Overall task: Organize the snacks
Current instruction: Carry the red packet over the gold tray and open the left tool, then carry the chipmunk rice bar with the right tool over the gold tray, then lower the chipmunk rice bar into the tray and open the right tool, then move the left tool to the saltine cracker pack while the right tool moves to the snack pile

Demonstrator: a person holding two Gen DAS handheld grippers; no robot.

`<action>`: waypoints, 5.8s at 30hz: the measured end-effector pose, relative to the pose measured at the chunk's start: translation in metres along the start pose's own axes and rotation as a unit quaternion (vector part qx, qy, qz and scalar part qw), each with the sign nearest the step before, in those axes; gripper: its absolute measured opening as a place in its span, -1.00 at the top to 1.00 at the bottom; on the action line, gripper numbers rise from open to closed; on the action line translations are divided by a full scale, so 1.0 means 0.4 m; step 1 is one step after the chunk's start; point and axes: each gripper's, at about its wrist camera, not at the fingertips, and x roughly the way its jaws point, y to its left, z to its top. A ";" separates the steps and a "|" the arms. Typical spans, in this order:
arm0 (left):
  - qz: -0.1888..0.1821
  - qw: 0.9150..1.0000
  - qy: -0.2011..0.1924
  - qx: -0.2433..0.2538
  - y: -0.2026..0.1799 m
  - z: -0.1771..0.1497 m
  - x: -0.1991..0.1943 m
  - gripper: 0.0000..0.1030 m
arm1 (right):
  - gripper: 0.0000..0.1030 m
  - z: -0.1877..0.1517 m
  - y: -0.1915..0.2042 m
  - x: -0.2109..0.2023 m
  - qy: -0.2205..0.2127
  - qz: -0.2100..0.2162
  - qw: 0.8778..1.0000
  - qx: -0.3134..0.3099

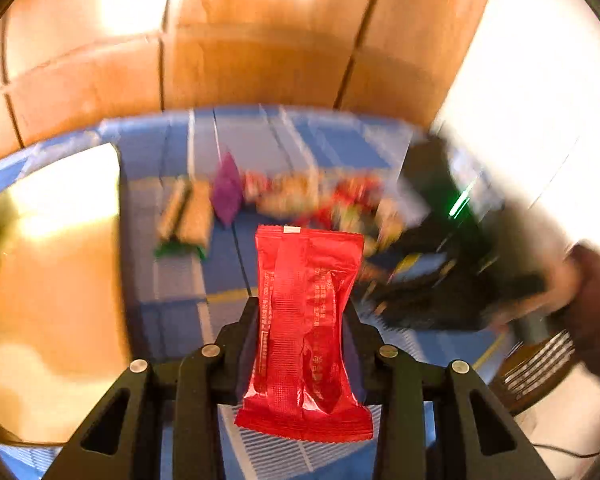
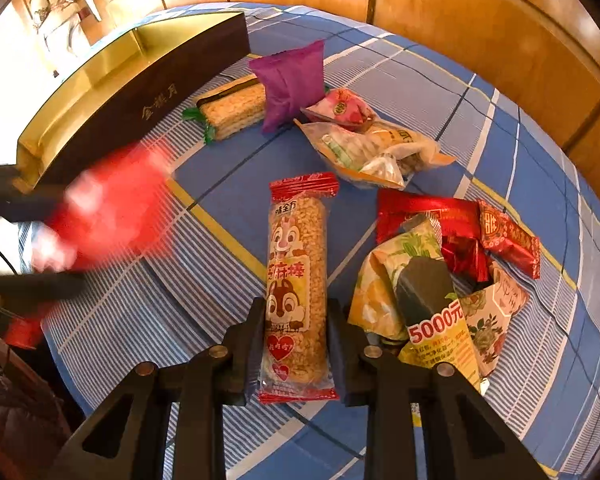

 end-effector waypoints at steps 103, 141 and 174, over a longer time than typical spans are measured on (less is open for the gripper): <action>0.296 0.925 -0.098 -0.217 0.387 -0.218 -0.308 -0.12 | 0.45 0.217 0.473 -0.199 -0.110 0.113 0.985 0.073; 0.300 0.927 -0.087 -0.208 0.377 -0.219 -0.296 -0.12 | 0.43 0.258 0.479 -0.064 -0.076 0.003 0.996 0.042; 0.288 0.943 -0.073 -0.149 0.282 -0.187 -0.264 -0.13 | 0.46 0.164 0.427 -0.207 -0.169 -0.009 0.984 0.056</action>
